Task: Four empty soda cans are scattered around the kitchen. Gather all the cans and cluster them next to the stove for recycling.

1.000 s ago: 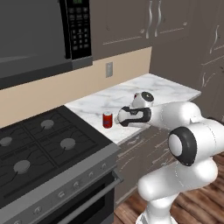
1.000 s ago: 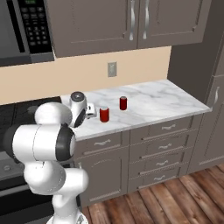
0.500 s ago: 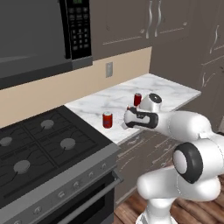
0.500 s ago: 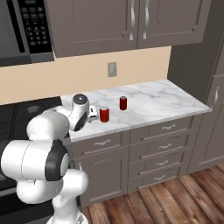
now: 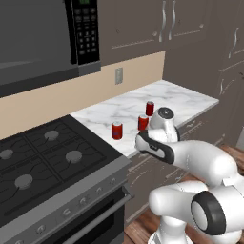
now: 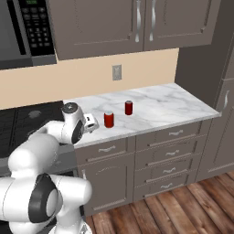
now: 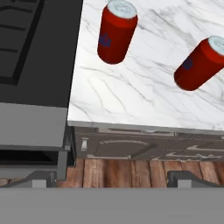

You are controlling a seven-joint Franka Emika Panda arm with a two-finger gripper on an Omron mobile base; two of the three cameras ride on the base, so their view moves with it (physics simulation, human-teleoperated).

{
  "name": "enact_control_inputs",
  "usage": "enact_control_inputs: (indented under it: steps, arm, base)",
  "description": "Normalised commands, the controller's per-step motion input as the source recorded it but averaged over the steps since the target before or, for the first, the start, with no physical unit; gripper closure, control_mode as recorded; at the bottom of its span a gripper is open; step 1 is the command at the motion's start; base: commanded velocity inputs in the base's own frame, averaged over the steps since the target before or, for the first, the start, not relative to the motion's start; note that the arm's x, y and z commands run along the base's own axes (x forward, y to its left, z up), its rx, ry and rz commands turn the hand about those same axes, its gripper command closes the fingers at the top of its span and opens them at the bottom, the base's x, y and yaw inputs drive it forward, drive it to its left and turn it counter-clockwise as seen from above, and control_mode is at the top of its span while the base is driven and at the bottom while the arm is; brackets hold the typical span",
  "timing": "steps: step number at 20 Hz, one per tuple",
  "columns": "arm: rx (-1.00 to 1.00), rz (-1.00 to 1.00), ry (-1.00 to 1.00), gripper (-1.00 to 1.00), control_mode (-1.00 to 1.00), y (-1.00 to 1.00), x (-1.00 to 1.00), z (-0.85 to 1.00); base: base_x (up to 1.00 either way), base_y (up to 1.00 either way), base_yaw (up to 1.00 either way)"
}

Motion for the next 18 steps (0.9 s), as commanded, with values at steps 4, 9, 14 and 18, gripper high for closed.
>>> enact_control_inputs:
  steps: [4, 9, 14, 18]
  arm:
    - [-0.15, -0.01, 0.0, -1.0, -1.0, 0.0, -0.14, 0.0]
    - [-0.06, -0.01, 0.0, -1.0, -1.0, 0.0, 0.0, 0.0]
    - [0.0, 0.0, 0.0, -1.0, 1.0, 0.0, 0.0, 0.0]
    - [0.0, 0.0, 0.0, -1.0, 1.0, 0.0, 0.0, 0.0]
  base:
    - [0.0, 0.0, 0.0]
    - [0.0, 0.0, 0.0]
    - [-0.04, -0.08, 0.0]
    - [-0.49, -0.24, 0.0]
